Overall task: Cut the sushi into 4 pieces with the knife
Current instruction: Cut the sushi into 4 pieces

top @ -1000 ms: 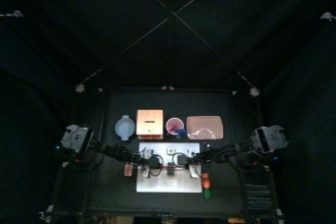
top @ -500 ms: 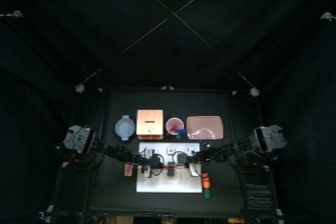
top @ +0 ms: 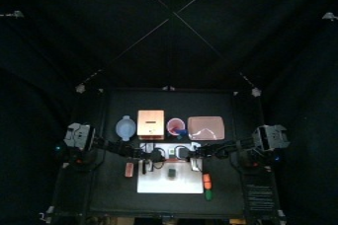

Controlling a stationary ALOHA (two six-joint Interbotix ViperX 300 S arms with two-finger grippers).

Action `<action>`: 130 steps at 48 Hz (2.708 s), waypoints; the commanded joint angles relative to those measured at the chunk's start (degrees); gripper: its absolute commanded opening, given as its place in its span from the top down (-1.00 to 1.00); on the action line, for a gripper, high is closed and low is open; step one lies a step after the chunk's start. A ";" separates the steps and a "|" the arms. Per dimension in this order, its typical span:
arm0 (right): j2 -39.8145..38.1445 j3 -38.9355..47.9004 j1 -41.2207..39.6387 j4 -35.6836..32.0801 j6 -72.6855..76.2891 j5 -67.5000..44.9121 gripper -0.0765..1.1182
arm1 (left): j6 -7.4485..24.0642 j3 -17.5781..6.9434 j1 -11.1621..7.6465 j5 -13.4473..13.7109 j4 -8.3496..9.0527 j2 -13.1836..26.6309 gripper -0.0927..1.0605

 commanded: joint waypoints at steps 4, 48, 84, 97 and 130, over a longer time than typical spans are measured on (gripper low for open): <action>-4.75 -1.67 3.08 0.88 0.00 0.18 0.47 | 0.09 -0.53 -3.25 2.55 0.18 -5.98 0.46; -3.87 -1.58 11.34 7.12 0.00 -3.16 0.47 | -0.35 -2.64 -10.11 2.99 0.18 -3.87 0.46; 4.66 -1.41 10.81 7.21 0.00 -3.25 0.47 | -0.53 -3.52 -10.55 3.08 -2.72 6.15 0.46; 5.36 -1.32 10.46 7.65 0.00 -3.16 0.47 | -0.09 -3.43 -9.93 3.08 -4.83 8.53 0.46; 0.70 -2.29 8.88 6.50 -0.09 -1.67 0.47 | -0.18 -2.64 -4.83 8.88 -3.43 2.29 0.31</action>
